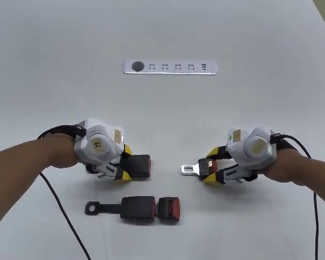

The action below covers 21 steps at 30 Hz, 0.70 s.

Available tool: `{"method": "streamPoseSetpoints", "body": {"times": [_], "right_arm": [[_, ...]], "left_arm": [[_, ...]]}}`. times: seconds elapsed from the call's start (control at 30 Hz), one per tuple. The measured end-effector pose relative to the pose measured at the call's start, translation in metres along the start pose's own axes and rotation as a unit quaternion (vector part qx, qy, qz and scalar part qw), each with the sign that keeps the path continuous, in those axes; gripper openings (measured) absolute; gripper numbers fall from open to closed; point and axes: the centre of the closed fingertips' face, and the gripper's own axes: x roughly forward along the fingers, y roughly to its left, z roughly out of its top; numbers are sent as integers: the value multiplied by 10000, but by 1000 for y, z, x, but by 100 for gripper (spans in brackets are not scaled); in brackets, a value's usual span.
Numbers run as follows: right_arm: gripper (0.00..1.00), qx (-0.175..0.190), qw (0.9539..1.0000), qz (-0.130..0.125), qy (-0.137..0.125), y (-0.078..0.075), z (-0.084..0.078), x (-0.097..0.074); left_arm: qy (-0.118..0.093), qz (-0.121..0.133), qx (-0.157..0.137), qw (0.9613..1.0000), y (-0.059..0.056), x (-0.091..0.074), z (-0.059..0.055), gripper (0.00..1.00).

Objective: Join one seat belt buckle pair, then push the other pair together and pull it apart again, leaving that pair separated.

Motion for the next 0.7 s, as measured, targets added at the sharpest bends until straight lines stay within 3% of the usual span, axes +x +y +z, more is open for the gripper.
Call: {"method": "streamPoseSetpoints", "body": {"times": [0.7], "right_arm": [[34,-19,9994,23,-333,7,37,27]], "left_arm": [[76,-10,-18,10000,0,1,0,34]]}}
